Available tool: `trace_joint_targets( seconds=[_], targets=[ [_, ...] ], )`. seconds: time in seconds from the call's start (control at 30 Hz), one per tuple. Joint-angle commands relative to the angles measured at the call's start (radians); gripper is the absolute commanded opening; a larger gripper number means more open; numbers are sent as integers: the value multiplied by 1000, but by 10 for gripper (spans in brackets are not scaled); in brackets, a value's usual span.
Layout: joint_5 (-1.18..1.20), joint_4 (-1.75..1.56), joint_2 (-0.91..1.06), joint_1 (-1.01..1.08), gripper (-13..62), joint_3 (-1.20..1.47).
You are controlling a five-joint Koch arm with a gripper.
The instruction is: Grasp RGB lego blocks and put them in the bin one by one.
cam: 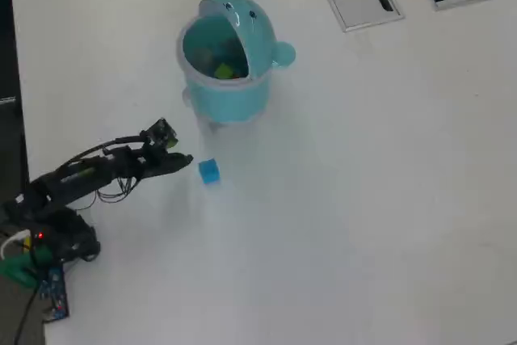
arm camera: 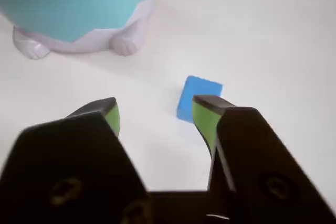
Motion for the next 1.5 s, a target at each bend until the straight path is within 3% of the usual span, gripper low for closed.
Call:
trace_joint_targets(
  seconds=[0.0,1.47],
  targets=[
    [8,-72,-9,-12,247,-34],
    [11,-259,-374,84,243,-167]
  ],
)
